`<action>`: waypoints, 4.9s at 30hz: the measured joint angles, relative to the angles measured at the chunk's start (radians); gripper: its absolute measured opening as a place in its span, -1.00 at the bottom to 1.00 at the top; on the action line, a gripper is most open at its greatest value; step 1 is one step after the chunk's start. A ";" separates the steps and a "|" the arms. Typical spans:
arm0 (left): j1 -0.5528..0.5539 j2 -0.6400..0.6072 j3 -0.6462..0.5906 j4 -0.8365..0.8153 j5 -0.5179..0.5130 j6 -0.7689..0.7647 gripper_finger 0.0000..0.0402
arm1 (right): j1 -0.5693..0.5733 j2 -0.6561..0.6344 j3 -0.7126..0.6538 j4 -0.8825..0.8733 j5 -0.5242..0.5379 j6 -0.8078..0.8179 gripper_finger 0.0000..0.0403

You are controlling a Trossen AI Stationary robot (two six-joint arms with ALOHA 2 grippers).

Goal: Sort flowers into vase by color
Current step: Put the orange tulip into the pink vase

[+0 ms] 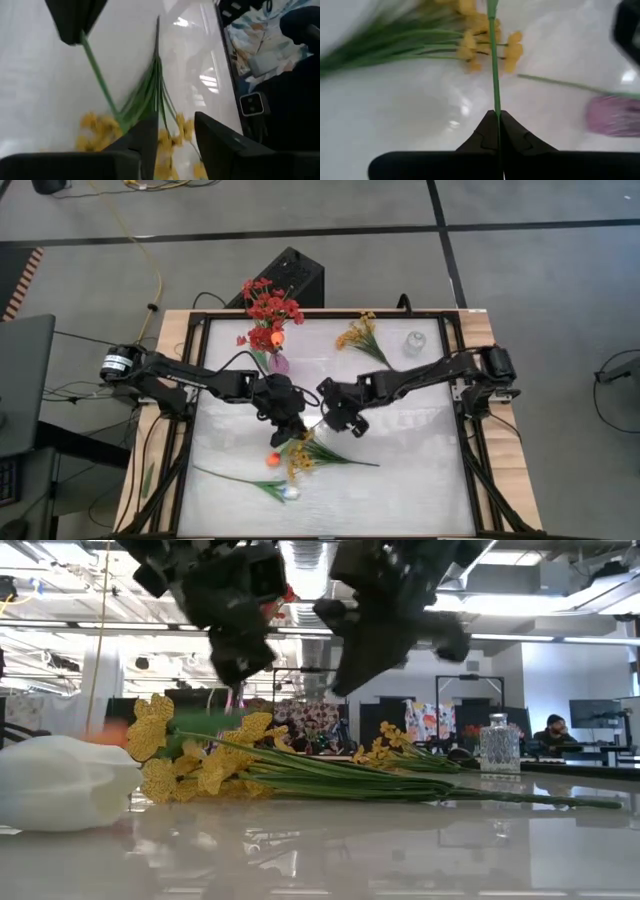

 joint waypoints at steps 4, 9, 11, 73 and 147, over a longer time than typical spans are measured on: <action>0.000 -0.041 0.052 -0.119 -0.021 0.139 -0.37 | -0.094 -0.080 -0.046 -0.041 -0.303 0.021 -0.88; -0.014 -0.188 0.052 -0.184 -0.265 0.277 -0.42 | -0.225 -0.201 -0.240 0.229 -0.737 0.076 -0.88; -0.029 -0.259 0.038 -0.166 -0.385 0.329 -0.44 | -0.257 -0.233 -0.323 0.396 -0.813 0.144 -0.88; -0.105 -0.438 -0.167 0.450 -0.803 0.640 -0.46 | -0.261 0.017 -0.427 1.666 -0.449 0.709 -0.86; 0.334 -0.782 0.101 -0.598 -0.819 0.241 -1.00 | -0.331 0.008 -0.426 1.482 -0.715 0.800 0.29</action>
